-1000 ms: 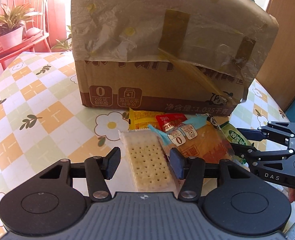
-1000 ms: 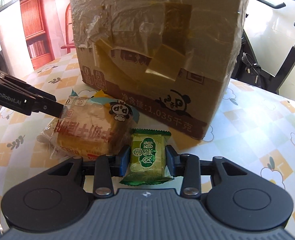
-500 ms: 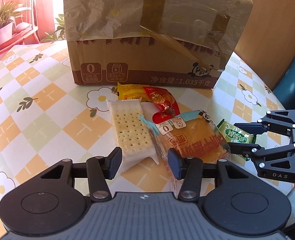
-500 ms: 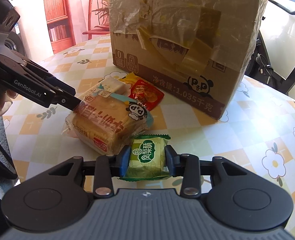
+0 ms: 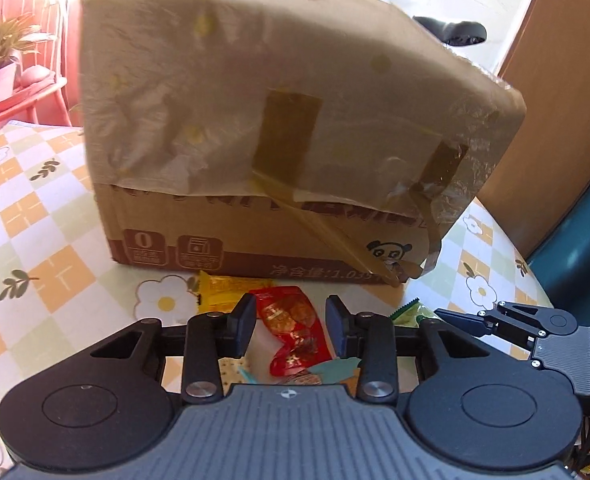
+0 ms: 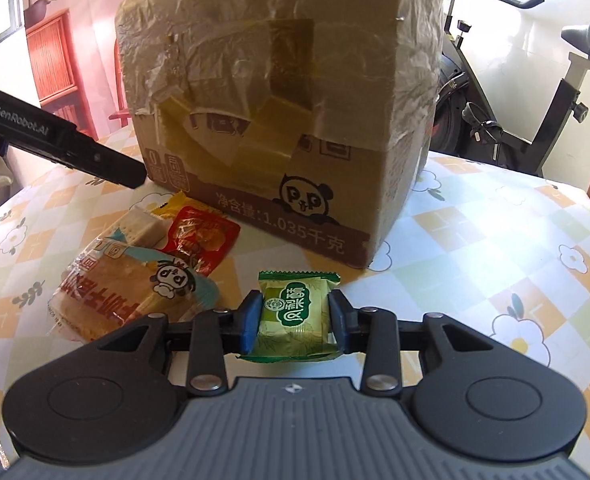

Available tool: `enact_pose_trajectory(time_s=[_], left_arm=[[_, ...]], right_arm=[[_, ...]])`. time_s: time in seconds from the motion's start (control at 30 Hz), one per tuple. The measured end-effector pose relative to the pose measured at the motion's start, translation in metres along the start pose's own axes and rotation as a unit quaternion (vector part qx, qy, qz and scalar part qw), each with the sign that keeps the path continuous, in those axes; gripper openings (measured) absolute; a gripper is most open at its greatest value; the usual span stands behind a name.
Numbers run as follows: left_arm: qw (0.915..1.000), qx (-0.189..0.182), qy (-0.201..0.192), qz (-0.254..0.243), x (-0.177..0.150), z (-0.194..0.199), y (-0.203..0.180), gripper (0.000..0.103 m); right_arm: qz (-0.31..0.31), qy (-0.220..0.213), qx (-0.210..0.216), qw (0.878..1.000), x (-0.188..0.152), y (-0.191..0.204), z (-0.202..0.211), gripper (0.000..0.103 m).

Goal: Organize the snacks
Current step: 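Grasp the red meat-snack packet with the left gripper while the right holds the green candy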

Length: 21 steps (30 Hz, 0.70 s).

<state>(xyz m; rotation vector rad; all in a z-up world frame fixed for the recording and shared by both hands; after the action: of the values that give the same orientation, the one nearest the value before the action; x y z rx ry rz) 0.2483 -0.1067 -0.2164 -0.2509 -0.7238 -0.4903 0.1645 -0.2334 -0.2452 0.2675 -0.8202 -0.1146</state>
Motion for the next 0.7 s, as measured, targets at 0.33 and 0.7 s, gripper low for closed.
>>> enact_pose_trajectory(time_s=[0.33, 0.7], left_arm=[[0.9976, 0.039, 0.054, -0.018, -0.015, -0.051, -0.022, 0.039], [0.9958, 0.066, 0.048, -0.042, -0.013, -0.061, -0.045, 0.051]], right_arm=[[-0.023, -0.014, 0.003, 1.0, -0.012, -0.013, -0.004, 0.038], [-0.027, -0.023, 0.011, 0.999, -0.015, -0.015, -0.003, 0.038]])
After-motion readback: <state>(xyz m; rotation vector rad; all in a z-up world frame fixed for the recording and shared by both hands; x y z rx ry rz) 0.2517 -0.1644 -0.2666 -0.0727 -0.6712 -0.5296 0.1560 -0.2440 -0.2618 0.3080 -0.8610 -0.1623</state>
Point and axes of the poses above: each gripper's, at about its wrist camera, not at the fingertips, and z roughly against the way its jaws point, y to its left, x to its top, the point moved 6 cm from there along -z, roughly the way its jaws point, and after that the axes turned 14 degrees about -z, right-handed, at the moved point
